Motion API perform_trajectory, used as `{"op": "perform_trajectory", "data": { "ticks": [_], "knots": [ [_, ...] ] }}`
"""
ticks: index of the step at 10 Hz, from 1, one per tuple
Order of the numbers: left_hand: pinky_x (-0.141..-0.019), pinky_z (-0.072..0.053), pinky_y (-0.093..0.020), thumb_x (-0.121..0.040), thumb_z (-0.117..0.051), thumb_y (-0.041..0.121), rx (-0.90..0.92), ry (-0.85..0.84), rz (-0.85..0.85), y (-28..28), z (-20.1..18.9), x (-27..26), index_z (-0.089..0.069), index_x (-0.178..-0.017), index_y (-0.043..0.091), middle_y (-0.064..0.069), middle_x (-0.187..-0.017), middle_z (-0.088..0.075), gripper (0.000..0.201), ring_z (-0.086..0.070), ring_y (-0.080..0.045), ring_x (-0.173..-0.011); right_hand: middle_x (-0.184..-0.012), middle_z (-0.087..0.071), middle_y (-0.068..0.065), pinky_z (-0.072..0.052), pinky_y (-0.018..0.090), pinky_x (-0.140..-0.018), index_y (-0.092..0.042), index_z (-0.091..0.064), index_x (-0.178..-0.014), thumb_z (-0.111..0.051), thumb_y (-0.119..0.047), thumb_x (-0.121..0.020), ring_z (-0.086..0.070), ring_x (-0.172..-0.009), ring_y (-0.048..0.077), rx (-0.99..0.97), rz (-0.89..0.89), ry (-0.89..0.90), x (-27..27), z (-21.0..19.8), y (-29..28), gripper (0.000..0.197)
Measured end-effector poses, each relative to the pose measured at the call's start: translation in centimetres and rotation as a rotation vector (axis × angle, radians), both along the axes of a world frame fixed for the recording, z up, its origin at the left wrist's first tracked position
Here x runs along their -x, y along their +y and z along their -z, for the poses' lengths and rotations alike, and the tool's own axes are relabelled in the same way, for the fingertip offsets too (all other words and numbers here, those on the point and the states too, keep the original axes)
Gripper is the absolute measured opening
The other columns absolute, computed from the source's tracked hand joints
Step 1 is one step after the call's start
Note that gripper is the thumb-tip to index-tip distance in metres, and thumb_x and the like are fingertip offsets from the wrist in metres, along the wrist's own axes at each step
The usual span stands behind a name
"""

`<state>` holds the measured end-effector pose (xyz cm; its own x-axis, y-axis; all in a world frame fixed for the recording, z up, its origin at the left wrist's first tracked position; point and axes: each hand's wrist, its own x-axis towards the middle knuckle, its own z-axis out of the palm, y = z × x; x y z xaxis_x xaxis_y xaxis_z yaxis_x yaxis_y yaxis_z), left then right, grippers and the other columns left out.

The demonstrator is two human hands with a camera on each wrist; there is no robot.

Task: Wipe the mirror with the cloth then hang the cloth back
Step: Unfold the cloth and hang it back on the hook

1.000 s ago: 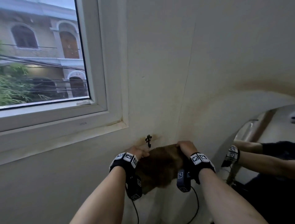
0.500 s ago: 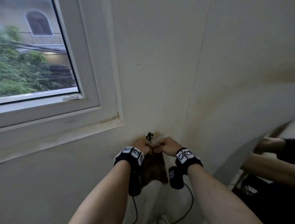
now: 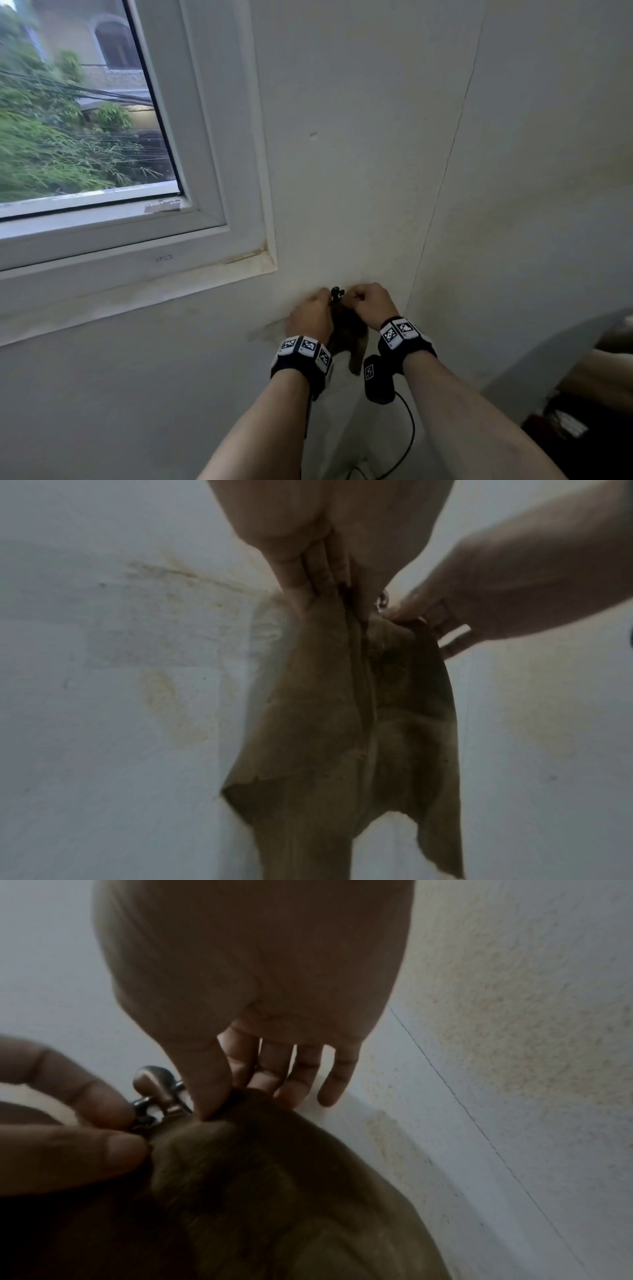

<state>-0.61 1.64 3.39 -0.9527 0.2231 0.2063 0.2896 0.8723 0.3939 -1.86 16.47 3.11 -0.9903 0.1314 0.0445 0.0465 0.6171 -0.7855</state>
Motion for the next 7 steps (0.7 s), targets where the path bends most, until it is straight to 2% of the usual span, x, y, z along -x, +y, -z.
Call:
{"op": "perform_trajectory", "data": {
  "ticks": [1,2,3,4,5,6,7],
  "knots": [
    [-0.068,-0.044,-0.039,-0.096,-0.040,0.018,0.095,-0.037,-0.022,0.5,0.2,-0.3,-0.051,-0.118,0.013,-0.016,-0.107,-0.065,0.025,-0.063,-0.038,-0.097,-0.087,-0.074,-0.002,-0.054,0.030,-0.077,-0.024,-0.074,-0.081,-0.063,-0.019,-0.079,-0.067,-0.083,0.019,-0.152,0.052,0.009,-0.1,0.8,-0.4,0.012],
    [-0.074,-0.047,-0.035,-0.096,-0.042,0.018,0.160,-0.063,0.006,0.8,0.3,-0.2,-0.062,-0.114,0.011,-0.013,-0.109,-0.068,0.028,-0.064,-0.035,-0.100,-0.083,-0.072,-0.001,-0.051,0.027,-0.072,-0.025,-0.068,-0.081,-0.064,-0.018,-0.079,-0.066,-0.081,0.022,-0.206,0.125,0.014,-0.3,1.5,-1.0,0.008],
    [-0.079,-0.051,-0.037,-0.093,-0.044,0.017,0.156,-0.121,0.055,0.7,0.4,-0.3,-0.068,-0.111,0.014,-0.012,-0.108,-0.069,0.029,-0.065,-0.034,-0.100,-0.080,-0.069,-0.004,-0.052,0.028,-0.071,-0.024,-0.064,-0.077,-0.067,-0.021,-0.079,-0.065,-0.078,0.021,-0.185,0.152,0.078,-0.8,1.8,-1.6,0.005],
    [-0.078,-0.051,-0.037,-0.092,-0.047,0.018,0.126,-0.156,0.050,0.5,0.2,-0.2,-0.069,-0.109,0.013,-0.013,-0.105,-0.070,0.028,-0.066,-0.033,-0.099,-0.092,-0.067,0.001,-0.050,0.029,-0.072,-0.022,-0.070,-0.083,-0.062,-0.013,-0.084,-0.062,-0.084,0.023,-0.168,0.073,0.193,-1.6,2.4,-2.0,0.011],
    [-0.078,-0.051,-0.036,-0.092,-0.048,0.015,0.151,-0.229,0.073,0.5,-0.9,-0.7,-0.069,-0.105,0.008,-0.015,-0.103,-0.071,0.026,-0.066,-0.035,-0.098,-0.107,-0.069,0.004,-0.050,0.028,-0.080,-0.020,-0.071,-0.103,-0.054,-0.012,-0.090,-0.064,-0.095,0.026,-0.175,-0.006,0.089,-2.4,2.1,-2.1,0.023],
    [-0.076,-0.051,-0.036,-0.091,-0.048,0.015,0.178,-0.275,0.099,0.4,-1.4,-0.8,-0.067,-0.101,0.004,-0.017,-0.101,-0.070,0.024,-0.066,-0.036,-0.095,-0.110,-0.071,0.004,-0.051,0.028,-0.086,-0.023,-0.071,-0.107,-0.051,-0.009,-0.088,-0.065,-0.100,0.024,-0.162,-0.038,-0.042,-2.8,1.6,-1.5,0.031],
    [-0.083,-0.053,-0.037,-0.090,-0.050,0.016,0.172,-0.280,0.066,0.1,-1.8,-1.6,-0.063,-0.109,0.005,-0.017,-0.111,-0.067,0.026,-0.065,-0.034,-0.101,-0.114,-0.068,0.007,-0.050,0.030,-0.091,-0.017,-0.072,-0.107,-0.053,-0.004,-0.087,-0.063,-0.106,0.025,-0.172,0.000,-0.067,-3.1,0.8,-1.5,0.030]
  ]
}}
